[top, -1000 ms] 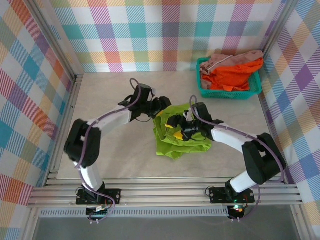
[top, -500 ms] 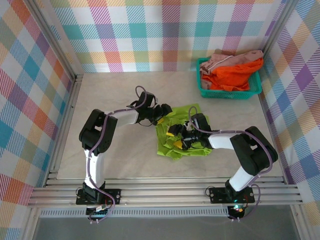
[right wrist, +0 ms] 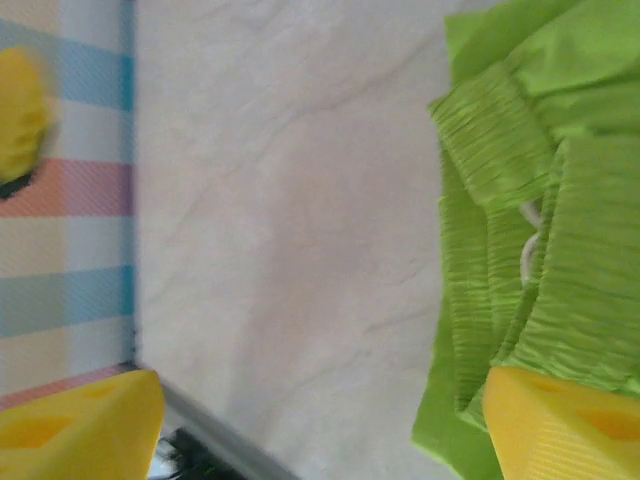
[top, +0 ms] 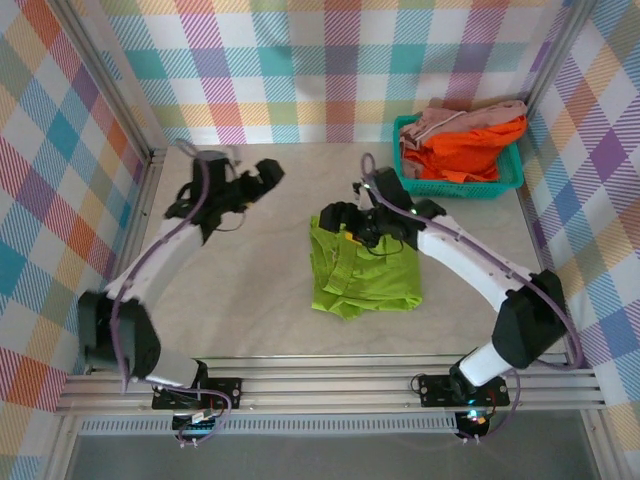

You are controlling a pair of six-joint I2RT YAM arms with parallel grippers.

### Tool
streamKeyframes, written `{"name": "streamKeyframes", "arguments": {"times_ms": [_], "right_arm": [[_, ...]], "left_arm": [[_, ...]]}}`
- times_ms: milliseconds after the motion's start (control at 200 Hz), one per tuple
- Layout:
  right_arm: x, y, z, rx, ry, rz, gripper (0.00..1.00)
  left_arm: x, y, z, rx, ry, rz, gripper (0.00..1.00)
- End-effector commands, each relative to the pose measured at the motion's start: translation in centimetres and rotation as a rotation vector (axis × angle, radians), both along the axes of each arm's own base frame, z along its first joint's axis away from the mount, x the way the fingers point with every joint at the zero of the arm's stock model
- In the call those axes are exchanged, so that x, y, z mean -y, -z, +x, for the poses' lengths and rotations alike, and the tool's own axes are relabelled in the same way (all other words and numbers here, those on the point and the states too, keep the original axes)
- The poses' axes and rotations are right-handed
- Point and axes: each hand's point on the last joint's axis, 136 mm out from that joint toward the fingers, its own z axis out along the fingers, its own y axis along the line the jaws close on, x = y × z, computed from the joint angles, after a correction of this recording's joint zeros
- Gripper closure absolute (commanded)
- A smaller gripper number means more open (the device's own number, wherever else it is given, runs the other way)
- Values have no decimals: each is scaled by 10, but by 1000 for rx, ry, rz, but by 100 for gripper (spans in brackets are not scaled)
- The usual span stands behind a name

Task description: Fold and stack the shorts

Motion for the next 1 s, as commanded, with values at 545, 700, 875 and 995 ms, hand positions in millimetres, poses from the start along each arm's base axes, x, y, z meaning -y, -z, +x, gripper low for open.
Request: {"name": "streamKeyframes", "arguments": {"times_ms": [545,700,875,995], "right_arm": [[40,175,-14,-258,-202,-926,59],[98,182,-14,-324,-157,-943,64],[167,185,-15,-387,-160,-988,65],[210,184,-16,-452,-136,-1002,62]], "left_arm": [[-41,83,-91,-203,-48,89,0],[-40,88,-94,-212,-44,86,0],[-41,91,-99,-211,-46,85,0],[-42,92,-102,-208,-46,86,0]]}}
